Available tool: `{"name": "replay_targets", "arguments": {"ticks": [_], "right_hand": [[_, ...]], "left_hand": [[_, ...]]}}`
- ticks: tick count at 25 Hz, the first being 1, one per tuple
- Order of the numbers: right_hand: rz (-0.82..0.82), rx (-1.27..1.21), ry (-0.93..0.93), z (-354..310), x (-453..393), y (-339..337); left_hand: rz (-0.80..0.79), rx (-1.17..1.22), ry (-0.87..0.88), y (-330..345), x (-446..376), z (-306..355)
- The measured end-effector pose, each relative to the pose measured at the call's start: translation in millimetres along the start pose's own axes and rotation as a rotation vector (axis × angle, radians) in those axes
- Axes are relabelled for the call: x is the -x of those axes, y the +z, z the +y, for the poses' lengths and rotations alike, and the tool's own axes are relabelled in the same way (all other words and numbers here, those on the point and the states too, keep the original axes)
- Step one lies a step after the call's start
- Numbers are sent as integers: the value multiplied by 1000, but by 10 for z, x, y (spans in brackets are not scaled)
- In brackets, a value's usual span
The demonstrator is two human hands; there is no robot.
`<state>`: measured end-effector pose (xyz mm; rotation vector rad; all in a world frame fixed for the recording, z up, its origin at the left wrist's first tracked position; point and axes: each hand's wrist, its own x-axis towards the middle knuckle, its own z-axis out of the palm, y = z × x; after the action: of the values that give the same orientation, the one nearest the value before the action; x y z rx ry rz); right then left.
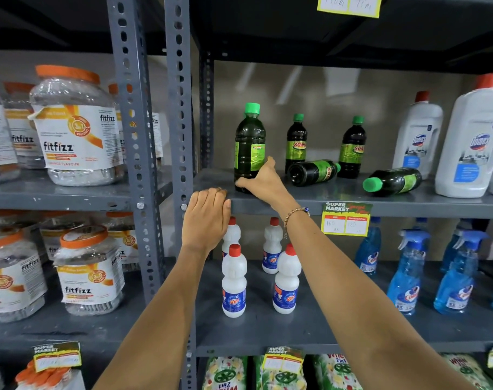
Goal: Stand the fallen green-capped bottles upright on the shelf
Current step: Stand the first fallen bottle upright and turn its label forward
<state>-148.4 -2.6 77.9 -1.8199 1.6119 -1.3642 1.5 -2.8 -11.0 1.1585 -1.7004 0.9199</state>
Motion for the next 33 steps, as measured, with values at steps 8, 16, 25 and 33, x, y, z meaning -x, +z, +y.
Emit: {"name": "replay_targets", "arguments": {"ticks": [8, 16, 25, 33], "right_hand": [[54, 58, 29, 13, -3, 3], [88, 4, 27, 29, -9, -15], [37, -41, 27, 44, -16, -6], [-3, 36, -9, 59, -20, 2]], "left_hand": [[-2, 6, 28, -22, 3, -8], [-8, -7, 32, -15, 1, -15], [7, 7, 3, 2, 8, 13], [14, 4, -3, 23, 14, 10]]}}
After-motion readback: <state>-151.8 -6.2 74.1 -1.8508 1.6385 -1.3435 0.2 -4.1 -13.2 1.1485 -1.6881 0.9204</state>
